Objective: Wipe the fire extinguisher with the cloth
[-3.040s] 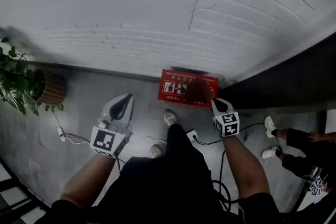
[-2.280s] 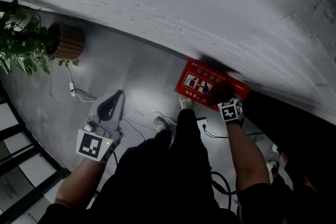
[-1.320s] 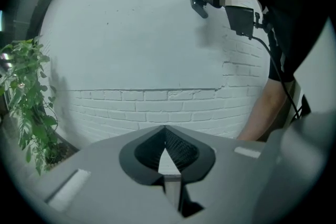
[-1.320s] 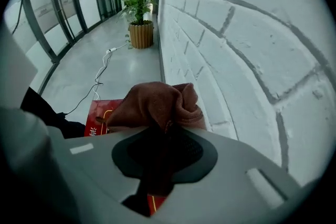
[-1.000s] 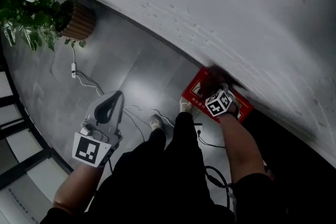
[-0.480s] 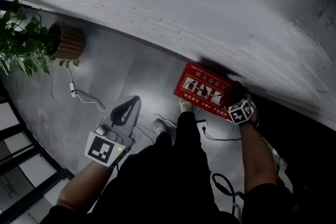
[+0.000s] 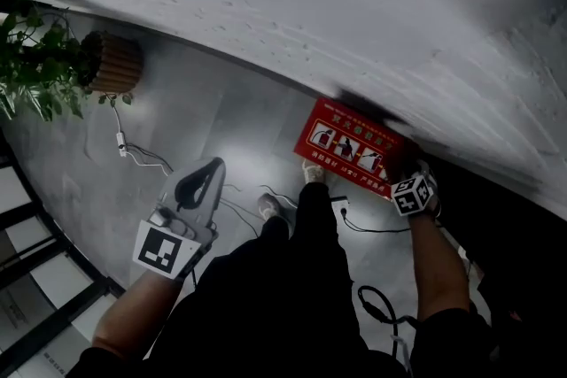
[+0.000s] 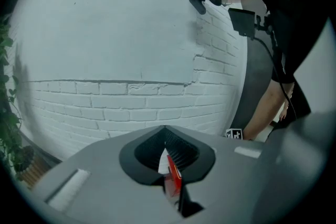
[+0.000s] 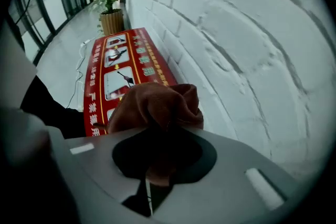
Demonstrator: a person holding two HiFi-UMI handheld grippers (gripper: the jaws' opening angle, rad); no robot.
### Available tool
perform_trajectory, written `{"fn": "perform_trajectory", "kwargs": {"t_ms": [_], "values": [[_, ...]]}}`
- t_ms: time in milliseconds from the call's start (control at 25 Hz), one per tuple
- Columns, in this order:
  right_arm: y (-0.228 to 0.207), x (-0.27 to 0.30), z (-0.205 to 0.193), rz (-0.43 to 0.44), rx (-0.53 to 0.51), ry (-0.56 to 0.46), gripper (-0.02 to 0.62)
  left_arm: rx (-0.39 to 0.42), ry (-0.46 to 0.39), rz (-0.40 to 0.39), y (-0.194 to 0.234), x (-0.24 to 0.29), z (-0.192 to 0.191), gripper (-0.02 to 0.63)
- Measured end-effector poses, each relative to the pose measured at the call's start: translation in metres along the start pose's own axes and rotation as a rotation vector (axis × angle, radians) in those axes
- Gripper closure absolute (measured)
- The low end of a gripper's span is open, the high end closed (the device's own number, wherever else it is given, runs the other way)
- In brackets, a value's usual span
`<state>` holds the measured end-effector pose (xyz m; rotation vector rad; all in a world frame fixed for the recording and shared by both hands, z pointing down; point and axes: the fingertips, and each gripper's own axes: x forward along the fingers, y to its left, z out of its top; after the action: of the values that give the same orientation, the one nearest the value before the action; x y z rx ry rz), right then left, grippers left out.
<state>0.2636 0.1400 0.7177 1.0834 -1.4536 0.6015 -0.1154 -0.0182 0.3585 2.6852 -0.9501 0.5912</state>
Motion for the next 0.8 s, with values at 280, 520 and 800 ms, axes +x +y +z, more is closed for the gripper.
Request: {"fn": "perform_trajectory", "kwargs": {"t_ms": [280,520,800], "values": [[0.104,0.031,0.147,0.161,-0.201,-0.083,0.540,-0.040,0.004,0.146,0.040,-0.041,-0.007,0.606],[0.153,0.046,0.249,0.232,-0.312,-0.128,0.538,-0.074,0.011,0.244,0.062,-0.069,-0.017,0.606],[0.150,0.037,0.228,0.227,-0.385,-0.122,0.540,-0.095,0.009,0.237,0.057,-0.077,-0.025,0.606]]}}
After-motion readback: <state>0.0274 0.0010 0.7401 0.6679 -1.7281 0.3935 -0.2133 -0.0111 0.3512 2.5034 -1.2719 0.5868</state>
